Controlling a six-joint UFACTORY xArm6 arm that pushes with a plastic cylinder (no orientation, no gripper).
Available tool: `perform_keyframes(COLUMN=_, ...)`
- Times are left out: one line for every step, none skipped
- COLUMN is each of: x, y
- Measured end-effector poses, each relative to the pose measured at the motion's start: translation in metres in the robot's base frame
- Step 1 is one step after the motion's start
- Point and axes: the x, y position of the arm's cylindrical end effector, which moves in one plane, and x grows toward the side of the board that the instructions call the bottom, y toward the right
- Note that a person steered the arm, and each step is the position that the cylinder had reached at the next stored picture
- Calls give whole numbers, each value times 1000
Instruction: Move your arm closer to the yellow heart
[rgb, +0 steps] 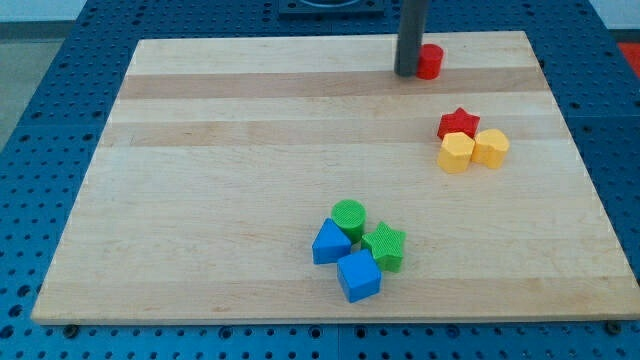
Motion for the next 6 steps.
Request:
perform_keyframes(x=0, y=22)
perform_keyframes(x=0, y=40)
perform_keyframes(x=37, y=63)
perform_keyframes(x=93, y=128)
perform_keyframes(x=148, y=136)
perform_keyframes(x=158, y=92)
